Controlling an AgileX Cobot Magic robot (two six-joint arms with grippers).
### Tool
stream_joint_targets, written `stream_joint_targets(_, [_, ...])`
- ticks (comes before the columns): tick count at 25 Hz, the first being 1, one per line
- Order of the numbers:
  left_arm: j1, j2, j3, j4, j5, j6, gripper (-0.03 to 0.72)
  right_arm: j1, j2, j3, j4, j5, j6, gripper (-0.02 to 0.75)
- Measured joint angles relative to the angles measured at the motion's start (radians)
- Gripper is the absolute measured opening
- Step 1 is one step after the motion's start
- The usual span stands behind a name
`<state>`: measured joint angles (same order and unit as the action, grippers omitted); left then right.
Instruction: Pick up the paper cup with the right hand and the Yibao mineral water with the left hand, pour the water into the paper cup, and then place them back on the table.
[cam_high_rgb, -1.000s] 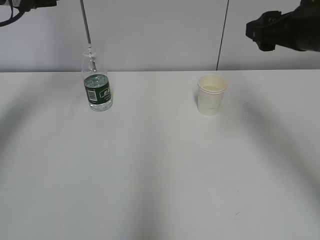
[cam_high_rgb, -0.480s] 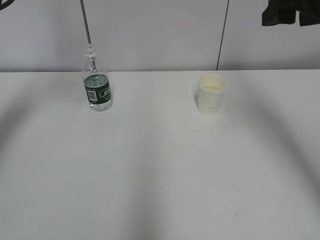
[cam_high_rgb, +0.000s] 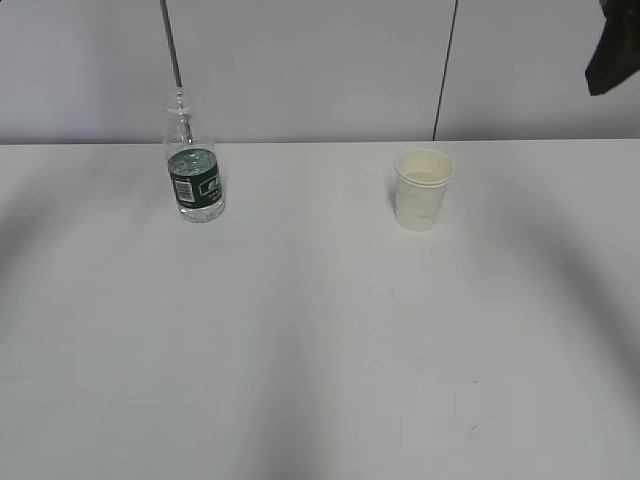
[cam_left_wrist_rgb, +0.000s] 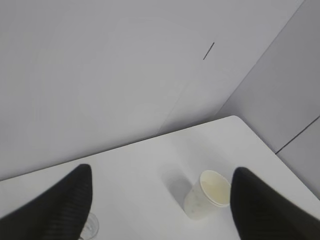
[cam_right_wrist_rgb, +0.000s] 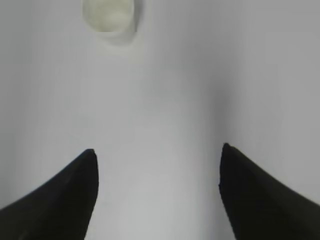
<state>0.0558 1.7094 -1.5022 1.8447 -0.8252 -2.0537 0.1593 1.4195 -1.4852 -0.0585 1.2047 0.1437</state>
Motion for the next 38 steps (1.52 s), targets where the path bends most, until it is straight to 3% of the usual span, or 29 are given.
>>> stream_joint_targets(10, [0.006, -0.018, 0.000, 0.000, -0.074, -0.003, 0.522, 0.000, -0.097, 0.038, 0.104, 0.042, -0.099, 0.521])
stream_joint_targets(24, [0.006, -0.114, 0.000, 0.000, -0.186, -0.042, 0.522, 0.000, -0.655, 0.449, 0.108, 0.051, -0.109, 0.519])
stream_joint_targets(31, [0.006, -0.161, 0.000, 0.000, -0.216, -0.065, 0.522, 0.000, -0.972, 0.671, 0.052, 0.057, -0.112, 0.519])
stream_joint_targets(38, [0.006, -0.194, 0.000, 0.000, -0.230, -0.075, 0.522, 0.000, -1.238, 0.909, 0.049, -0.008, -0.114, 0.519])
